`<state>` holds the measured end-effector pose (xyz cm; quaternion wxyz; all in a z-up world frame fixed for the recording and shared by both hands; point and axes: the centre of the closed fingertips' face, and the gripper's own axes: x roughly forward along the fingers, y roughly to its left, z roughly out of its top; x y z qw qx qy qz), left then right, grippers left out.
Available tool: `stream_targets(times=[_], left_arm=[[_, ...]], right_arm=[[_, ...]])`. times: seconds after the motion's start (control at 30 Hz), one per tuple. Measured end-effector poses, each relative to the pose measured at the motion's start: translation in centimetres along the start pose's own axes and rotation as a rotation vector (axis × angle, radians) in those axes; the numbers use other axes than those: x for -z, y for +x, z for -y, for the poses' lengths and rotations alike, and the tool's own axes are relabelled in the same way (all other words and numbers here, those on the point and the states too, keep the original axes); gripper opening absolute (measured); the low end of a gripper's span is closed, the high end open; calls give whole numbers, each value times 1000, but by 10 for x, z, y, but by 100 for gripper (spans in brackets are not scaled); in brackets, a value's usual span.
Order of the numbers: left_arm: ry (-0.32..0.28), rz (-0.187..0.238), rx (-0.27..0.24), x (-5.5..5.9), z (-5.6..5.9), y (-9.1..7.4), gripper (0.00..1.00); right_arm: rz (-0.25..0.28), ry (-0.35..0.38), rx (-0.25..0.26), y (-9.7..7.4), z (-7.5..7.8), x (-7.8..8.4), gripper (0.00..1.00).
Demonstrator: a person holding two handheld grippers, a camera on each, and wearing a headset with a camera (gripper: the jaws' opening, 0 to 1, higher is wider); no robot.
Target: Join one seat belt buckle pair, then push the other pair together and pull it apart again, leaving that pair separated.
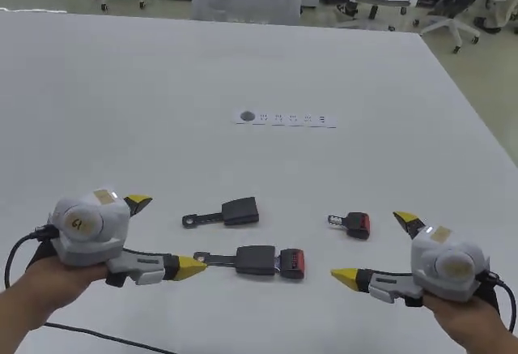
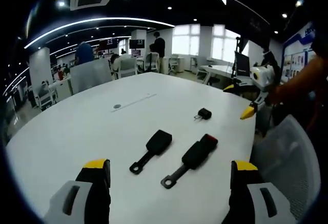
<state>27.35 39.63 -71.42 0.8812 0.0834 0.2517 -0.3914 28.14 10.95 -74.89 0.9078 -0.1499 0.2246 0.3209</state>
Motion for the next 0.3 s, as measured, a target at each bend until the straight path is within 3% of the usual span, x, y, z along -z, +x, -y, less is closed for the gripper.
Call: stream_targets(times=[0.17,0.3], left_arm=[[-4,3,-3,7,1,-5,100],[-14,0,0,14,8,-8,100]], right_arm=[[7,8,12,-6,-3,1,100],[9,16,12,-10,-5,3,100]])
